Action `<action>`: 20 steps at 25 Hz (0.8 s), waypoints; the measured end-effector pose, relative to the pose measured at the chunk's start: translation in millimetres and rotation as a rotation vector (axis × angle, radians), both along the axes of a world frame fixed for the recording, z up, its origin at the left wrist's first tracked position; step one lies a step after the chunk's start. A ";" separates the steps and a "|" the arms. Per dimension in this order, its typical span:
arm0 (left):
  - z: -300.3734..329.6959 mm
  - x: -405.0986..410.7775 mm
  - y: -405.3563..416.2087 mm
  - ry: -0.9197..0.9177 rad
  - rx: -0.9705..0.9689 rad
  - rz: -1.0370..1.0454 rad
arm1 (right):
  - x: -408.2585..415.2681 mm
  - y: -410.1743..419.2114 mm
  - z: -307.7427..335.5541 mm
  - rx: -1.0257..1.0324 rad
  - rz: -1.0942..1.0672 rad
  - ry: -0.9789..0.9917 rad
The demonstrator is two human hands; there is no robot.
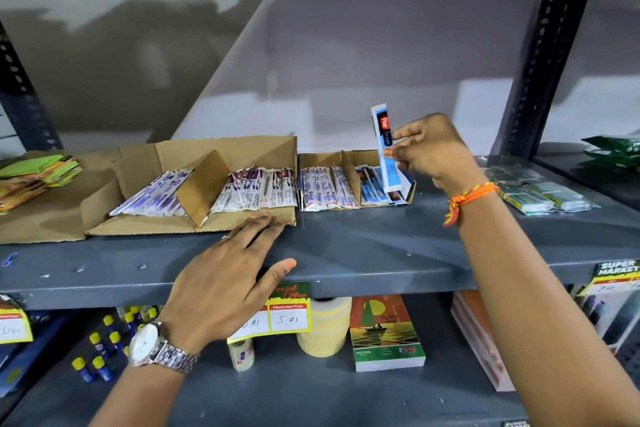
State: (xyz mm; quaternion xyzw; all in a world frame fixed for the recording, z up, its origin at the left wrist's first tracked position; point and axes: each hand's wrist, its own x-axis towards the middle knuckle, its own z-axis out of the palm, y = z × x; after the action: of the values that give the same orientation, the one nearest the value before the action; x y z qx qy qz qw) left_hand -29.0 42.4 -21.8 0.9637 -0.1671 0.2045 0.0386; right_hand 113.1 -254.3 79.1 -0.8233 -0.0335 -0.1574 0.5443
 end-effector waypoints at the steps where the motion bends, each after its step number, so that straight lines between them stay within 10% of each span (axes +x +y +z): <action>1: -0.1 -0.1 -0.1 0.000 0.000 -0.002 | 9.4 5.2 -0.3 -0.098 -0.007 0.012; 8: 0.8 -1.4 -0.7 0.003 -0.005 0.002 | 40.5 32.6 -7.1 -0.564 -0.024 0.070; 20: 0.3 -0.5 -0.9 0.009 -0.020 0.005 | 45.8 43.6 -25.5 -0.709 -0.079 0.024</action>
State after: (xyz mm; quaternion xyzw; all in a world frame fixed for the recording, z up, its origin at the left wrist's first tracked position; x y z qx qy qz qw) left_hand -29.5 41.5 -21.5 0.9646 -0.1627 0.2019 0.0483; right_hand 159.0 -210.7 53.6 -0.9635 -0.0479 -0.1473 0.2184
